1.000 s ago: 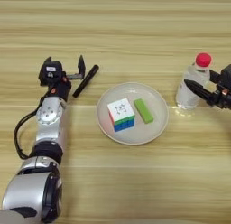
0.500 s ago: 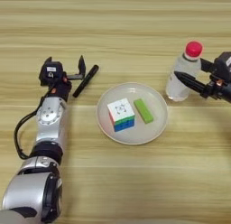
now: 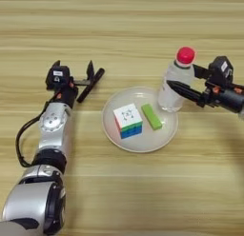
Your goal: Move the objects on the table
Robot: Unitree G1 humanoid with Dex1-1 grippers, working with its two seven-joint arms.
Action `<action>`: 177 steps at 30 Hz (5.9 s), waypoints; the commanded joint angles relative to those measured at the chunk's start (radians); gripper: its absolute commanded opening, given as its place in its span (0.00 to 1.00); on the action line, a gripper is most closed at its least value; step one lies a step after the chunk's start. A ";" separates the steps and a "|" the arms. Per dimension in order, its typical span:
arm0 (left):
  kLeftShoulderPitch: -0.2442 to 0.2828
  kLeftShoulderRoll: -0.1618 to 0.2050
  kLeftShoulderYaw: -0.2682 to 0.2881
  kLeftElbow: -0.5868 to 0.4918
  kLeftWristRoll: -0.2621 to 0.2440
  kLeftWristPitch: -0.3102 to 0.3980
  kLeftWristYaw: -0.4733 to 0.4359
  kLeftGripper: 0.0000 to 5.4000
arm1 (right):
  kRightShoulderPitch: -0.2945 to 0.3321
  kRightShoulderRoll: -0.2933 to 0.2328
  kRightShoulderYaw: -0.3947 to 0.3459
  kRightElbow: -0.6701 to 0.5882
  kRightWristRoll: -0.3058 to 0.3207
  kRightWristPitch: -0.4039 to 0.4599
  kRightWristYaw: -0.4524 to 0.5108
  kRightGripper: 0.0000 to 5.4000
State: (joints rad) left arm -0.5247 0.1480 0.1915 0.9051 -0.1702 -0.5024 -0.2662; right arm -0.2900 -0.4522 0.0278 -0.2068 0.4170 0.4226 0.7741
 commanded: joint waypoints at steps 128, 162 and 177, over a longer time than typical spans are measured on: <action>0.292 0.146 -0.430 -0.976 -0.212 0.565 -0.729 0.57 | 0.013 -0.030 0.045 -0.211 0.172 0.042 0.123 0.58; 0.317 0.120 -0.364 -0.958 -0.229 0.538 -0.684 0.54 | 0.055 -0.044 0.024 -0.216 0.196 0.004 0.174 1.00; 0.313 0.105 -0.236 -0.958 -0.250 0.520 -0.605 0.54 | 0.063 -0.054 -0.037 -0.122 0.205 -0.031 0.203 1.00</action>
State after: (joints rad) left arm -0.2005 0.2614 -0.0806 -0.0461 -0.3984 0.0503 -0.8958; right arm -0.2281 -0.4983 0.0050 -0.3566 0.6254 0.4109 0.9695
